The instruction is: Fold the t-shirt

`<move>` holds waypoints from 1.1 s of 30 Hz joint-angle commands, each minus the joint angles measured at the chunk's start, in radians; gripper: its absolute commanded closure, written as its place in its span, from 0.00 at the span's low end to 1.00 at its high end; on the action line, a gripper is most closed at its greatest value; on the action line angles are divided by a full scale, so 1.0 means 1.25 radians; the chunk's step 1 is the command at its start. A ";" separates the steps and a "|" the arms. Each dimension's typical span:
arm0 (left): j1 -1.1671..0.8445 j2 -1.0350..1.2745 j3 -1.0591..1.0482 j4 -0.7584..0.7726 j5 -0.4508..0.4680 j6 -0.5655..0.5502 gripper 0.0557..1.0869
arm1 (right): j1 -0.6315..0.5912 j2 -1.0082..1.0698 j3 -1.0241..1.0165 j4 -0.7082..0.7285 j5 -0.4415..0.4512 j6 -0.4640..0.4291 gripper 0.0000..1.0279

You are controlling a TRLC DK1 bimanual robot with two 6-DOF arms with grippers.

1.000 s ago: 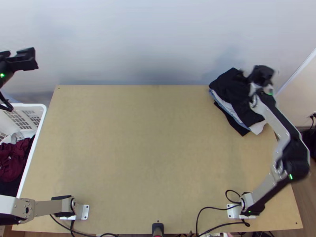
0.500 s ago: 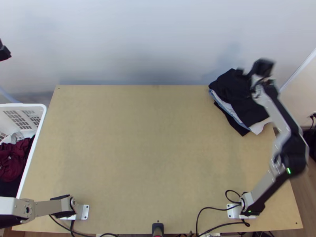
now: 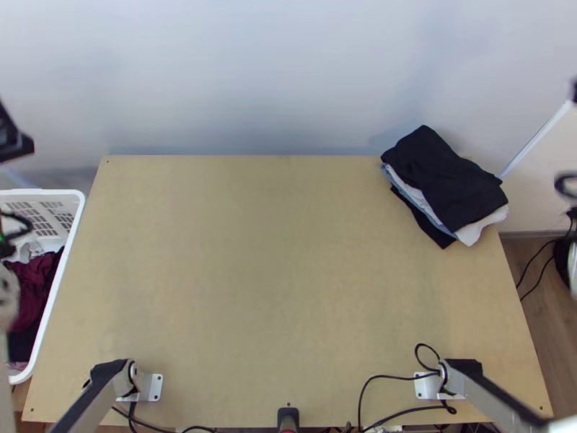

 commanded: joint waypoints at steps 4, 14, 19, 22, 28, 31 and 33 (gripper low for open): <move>-0.001 -0.218 -0.343 0.190 -0.010 0.039 0.04 | 0.015 -0.272 -0.361 0.060 -0.031 -0.031 0.04; 0.000 -0.344 -0.702 0.291 -0.010 0.062 0.04 | 0.023 -0.428 -0.807 0.124 -0.044 0.014 0.04; 0.001 -0.348 -0.820 0.314 -0.010 0.059 0.04 | 0.084 -0.379 -0.941 0.180 -0.044 0.043 0.04; 0.000 -0.365 -0.876 0.313 -0.010 0.063 0.04 | 0.105 -0.334 -1.004 0.208 -0.044 0.053 0.04; -0.017 -0.515 -1.003 0.287 0.007 0.077 0.04 | 0.103 -0.329 -1.084 0.217 -0.044 0.077 0.04; -0.041 -0.642 -1.025 0.156 0.013 0.077 0.04 | 0.114 -0.396 -1.131 0.212 -0.044 0.075 0.04; -0.065 -0.722 -1.026 0.060 0.012 0.070 0.04 | 0.127 -0.478 -1.168 0.201 -0.044 0.070 0.04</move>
